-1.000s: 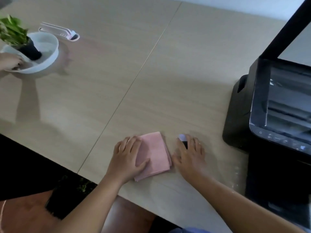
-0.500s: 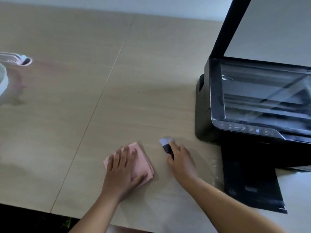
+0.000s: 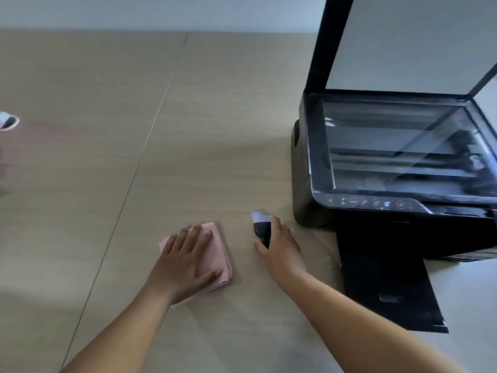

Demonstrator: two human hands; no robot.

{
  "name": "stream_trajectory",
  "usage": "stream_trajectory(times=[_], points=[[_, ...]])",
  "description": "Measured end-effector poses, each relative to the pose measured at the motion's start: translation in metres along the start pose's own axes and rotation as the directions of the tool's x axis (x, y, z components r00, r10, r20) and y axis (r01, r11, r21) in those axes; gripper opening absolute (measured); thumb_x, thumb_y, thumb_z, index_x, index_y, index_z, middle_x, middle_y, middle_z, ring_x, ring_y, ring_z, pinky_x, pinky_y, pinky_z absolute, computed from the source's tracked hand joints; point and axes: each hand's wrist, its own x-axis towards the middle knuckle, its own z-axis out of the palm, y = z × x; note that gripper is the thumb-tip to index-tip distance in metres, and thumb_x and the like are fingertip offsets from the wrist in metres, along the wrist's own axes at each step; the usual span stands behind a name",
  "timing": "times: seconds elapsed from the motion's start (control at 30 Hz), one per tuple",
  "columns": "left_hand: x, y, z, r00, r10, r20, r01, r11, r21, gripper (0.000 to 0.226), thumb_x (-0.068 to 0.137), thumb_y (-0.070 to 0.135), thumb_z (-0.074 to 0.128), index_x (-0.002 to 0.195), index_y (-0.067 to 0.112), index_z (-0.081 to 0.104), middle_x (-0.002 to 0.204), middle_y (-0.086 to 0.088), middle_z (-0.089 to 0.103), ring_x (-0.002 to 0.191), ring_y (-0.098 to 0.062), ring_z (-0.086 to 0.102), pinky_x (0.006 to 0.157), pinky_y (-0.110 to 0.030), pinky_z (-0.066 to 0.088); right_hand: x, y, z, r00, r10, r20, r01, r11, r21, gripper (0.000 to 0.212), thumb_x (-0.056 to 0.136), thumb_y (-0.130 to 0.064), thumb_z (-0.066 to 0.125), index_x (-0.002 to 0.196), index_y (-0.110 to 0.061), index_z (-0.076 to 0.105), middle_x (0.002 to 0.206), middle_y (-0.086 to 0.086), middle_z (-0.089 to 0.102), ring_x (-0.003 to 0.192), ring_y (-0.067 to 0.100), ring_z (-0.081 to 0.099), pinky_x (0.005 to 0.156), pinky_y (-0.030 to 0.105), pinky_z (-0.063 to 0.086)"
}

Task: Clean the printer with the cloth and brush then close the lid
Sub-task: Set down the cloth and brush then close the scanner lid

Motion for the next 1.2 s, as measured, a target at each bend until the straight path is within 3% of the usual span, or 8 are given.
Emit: stream_trajectory(times=[0.13,0.23,0.33,0.63,0.77,0.9,1.03,1.2], points=[[0.013,0.007,-0.032,0.998,0.032,-0.056,-0.033,0.999,-0.012,0.084,0.082,0.076,0.029,0.151,0.032,0.012,0.16,0.003,0.01,0.146,-0.023,0.014,0.116,-0.035,0.007,-0.015,-0.004,-0.043,0.99,-0.141,-0.01,0.141,0.99,0.003,0.035,0.091,-0.038,0.053,0.121,-0.022,0.048,0.114,0.003,0.055,0.103,0.025,0.056,0.079,0.036,0.048],[0.044,0.025,-0.082,0.984,0.1,-0.151,-0.099,0.995,0.012,0.076,0.085,0.066,0.032,0.149,0.027,0.023,0.153,-0.001,0.034,0.135,-0.024,0.036,0.109,-0.032,0.021,-0.022,-0.015,-0.092,0.971,-0.234,-0.051,0.236,0.971,0.034,0.023,0.09,-0.038,0.054,0.104,-0.021,0.059,0.101,-0.002,0.059,0.09,0.022,0.058,0.075,0.034,0.049],[0.074,0.046,-0.13,0.957,0.146,-0.249,-0.146,0.989,0.019,0.073,0.085,0.06,0.041,0.147,0.025,0.028,0.147,0.002,0.041,0.131,-0.018,0.038,0.108,-0.031,0.029,-0.026,-0.023,-0.146,0.945,-0.312,-0.096,0.319,0.946,0.063,0.019,0.088,-0.037,0.055,0.094,-0.021,0.062,0.093,-0.006,0.062,0.082,0.014,0.058,0.075,0.032,0.049],[0.165,0.151,-0.27,0.795,0.268,-0.545,-0.264,0.96,0.087,0.068,0.085,0.052,0.043,0.141,0.013,0.038,0.142,-0.004,0.045,0.129,-0.023,0.042,0.105,-0.038,0.038,0.03,0.003,-0.358,0.813,-0.315,-0.491,0.304,0.947,-0.104,0.023,0.093,-0.034,0.05,0.078,-0.021,0.062,0.073,-0.006,0.062,0.064,0.018,0.057,0.052,0.029,0.043],[0.208,0.208,-0.325,0.733,0.274,-0.623,-0.267,0.958,0.107,0.07,0.085,0.054,0.041,0.143,0.014,0.035,0.149,-0.004,0.038,0.134,-0.024,0.036,0.109,-0.039,0.035,0.072,0.021,-0.435,0.659,-0.366,-0.657,0.286,0.93,-0.231,0.023,0.095,-0.028,0.049,0.109,-0.02,0.065,0.114,-0.001,0.062,0.106,0.023,0.053,0.077,0.033,0.045],[0.25,0.247,-0.369,0.721,0.234,-0.652,-0.206,0.971,0.121,0.072,0.087,0.055,0.039,0.148,0.018,0.025,0.158,-0.004,0.022,0.143,-0.028,0.022,0.116,-0.041,0.021,0.104,0.034,-0.492,0.676,-0.42,-0.606,0.212,0.898,-0.385,0.046,0.098,-0.033,0.044,0.143,-0.022,0.043,0.149,0.002,0.042,0.143,0.026,0.024,0.115,0.041,0.022],[0.282,0.265,-0.397,0.766,0.172,-0.619,-0.1,0.984,0.15,0.071,0.093,0.051,0.036,0.151,0.017,0.014,0.161,-0.004,0.006,0.147,-0.025,0.005,0.119,-0.043,0.007,0.134,0.043,-0.517,0.793,-0.376,-0.479,0.144,0.88,-0.452,0.053,0.101,-0.04,0.033,0.151,-0.023,0.025,0.16,0.002,0.022,0.15,0.029,0.002,0.121,0.047,-0.001],[0.305,0.274,-0.405,0.867,0.1,-0.488,0.015,0.974,0.225,0.067,0.096,0.049,0.03,0.151,0.017,0.013,0.16,-0.005,0.014,0.146,-0.025,0.012,0.118,-0.045,0.008,0.153,0.052,-0.525,0.786,-0.423,-0.451,0.212,0.87,-0.445,0.046,0.101,-0.043,0.033,0.137,-0.018,0.045,0.142,0.006,0.047,0.137,0.029,0.032,0.119,0.048,0.007]])
